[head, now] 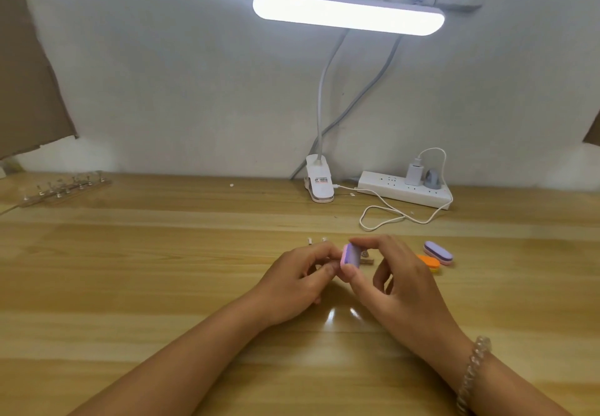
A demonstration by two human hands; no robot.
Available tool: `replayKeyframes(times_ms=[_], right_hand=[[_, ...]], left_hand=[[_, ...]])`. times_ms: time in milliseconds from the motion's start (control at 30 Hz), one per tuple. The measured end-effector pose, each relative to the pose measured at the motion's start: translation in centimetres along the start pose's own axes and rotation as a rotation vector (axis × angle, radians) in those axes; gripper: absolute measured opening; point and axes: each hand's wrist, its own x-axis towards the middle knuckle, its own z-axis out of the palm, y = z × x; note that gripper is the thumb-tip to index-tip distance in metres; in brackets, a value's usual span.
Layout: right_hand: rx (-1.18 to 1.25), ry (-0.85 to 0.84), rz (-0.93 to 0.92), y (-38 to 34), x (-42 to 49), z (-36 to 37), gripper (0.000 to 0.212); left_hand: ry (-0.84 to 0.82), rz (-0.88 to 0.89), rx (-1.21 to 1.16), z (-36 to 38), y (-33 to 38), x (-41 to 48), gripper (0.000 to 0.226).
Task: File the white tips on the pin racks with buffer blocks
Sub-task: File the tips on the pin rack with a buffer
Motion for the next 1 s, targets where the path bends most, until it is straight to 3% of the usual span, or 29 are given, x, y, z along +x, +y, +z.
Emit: replayKeyframes(times_ms=[133,267,400,567,700,867,1000], right_hand=[[-0.009,0.008,0.072,0.5,0.2,0.2,0.020],[-0.019,-0.043,-0.043,0.1,-0.2,0.2,0.030],[-0.001,-0.008,0.082,1.0,0.4,0.0,0.026],[-0.071,-0.073,-0.084,0.0,-0.4,0.3,0.037],[-0.031,-0.019,0.105,1.2,0.3,0.2,0.025],[-0.084,-0.070,-0.086,-0.1,-0.5,0.2,0.038],[-0.016,-0.018,0.108,1.0,0.4,0.2,0.027]], left_hand=[[-0.002,-0.006,-0.010,0.0,0.0,0.1,0.018],[-0.008,-0.019,-0.002,-0.1,-0.1,-0.1,0.019],[-0.022,-0.023,-0.021,-0.1,0.1,0.1,0.019],[-0.015,-0.017,-0.003,-0.1,-0.2,0.0,0.024],[-0.012,-0.024,-0.010,0.0,-0.1,0.1,0.023],[-0.007,-0.033,-0.015,-0.1,-0.1,0.0,0.026],[-0.011,-0.023,-0.009,-0.1,0.0,0.1,0.020]])
